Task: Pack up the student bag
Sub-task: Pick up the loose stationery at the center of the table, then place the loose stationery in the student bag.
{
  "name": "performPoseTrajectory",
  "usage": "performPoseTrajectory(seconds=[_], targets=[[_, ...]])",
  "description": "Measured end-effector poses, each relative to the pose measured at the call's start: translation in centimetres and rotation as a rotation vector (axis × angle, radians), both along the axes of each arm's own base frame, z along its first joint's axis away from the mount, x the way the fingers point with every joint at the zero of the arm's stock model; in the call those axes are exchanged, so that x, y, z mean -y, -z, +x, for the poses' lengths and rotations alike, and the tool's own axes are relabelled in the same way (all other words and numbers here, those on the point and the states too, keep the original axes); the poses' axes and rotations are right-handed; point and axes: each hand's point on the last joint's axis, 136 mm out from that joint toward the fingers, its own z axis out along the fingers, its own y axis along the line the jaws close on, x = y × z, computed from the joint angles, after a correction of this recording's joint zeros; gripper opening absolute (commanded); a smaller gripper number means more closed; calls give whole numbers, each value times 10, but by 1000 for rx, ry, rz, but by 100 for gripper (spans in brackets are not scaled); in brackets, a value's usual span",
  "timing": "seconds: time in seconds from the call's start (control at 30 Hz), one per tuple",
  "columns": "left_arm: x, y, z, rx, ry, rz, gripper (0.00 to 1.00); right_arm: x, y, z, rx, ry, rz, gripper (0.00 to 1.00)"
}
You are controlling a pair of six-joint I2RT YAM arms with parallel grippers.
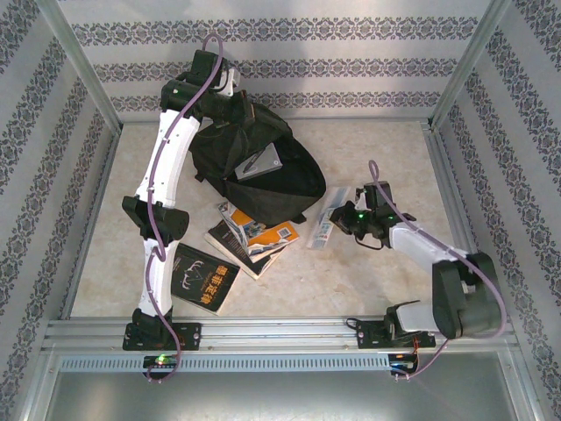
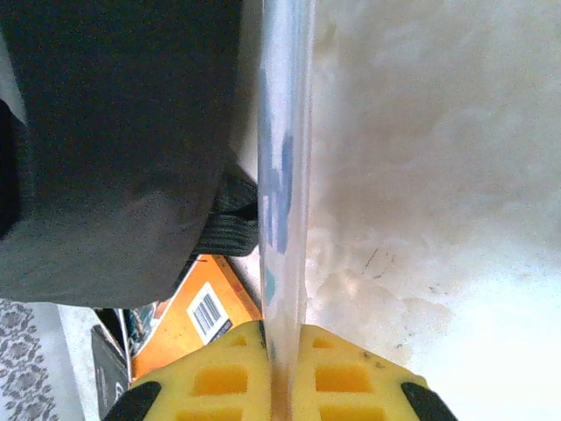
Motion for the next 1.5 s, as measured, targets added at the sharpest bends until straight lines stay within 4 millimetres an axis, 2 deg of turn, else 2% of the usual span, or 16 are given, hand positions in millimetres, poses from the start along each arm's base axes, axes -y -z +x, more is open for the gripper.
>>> performPoseTrajectory(seconds=[0.17, 0.33, 0.47, 0.57, 0.7, 0.83, 0.97, 1.27, 1.5], targets=[[0, -7, 0, 10, -13, -14, 0, 18, -50, 5, 90, 70, -112, 0], [0, -17, 2, 26, -42, -46, 0, 28, -114, 18, 220, 128, -173, 0], [0, -22, 6, 36, -67, -66, 0, 18, -155, 27, 309, 122, -147, 0], [-1, -24, 8, 37, -90, -79, 0, 5, -177, 40, 339, 112, -90, 0], [-2, -30, 8, 39, -114, -100, 0, -24, -185, 63, 318, 89, 32, 0], [-4, -41, 5, 53, -128, -115, 0, -63, -175, 79, 247, 33, 142, 0], [-7, -53, -1, 75, -143, -121, 0, -88, -170, 87, 181, -8, 208, 0], [1, -68, -12, 100, -125, -132, 0, -127, -176, 110, 101, -69, 309, 0], [4, -67, -16, 97, -112, -127, 0, -139, -169, 128, 41, -62, 330, 0]])
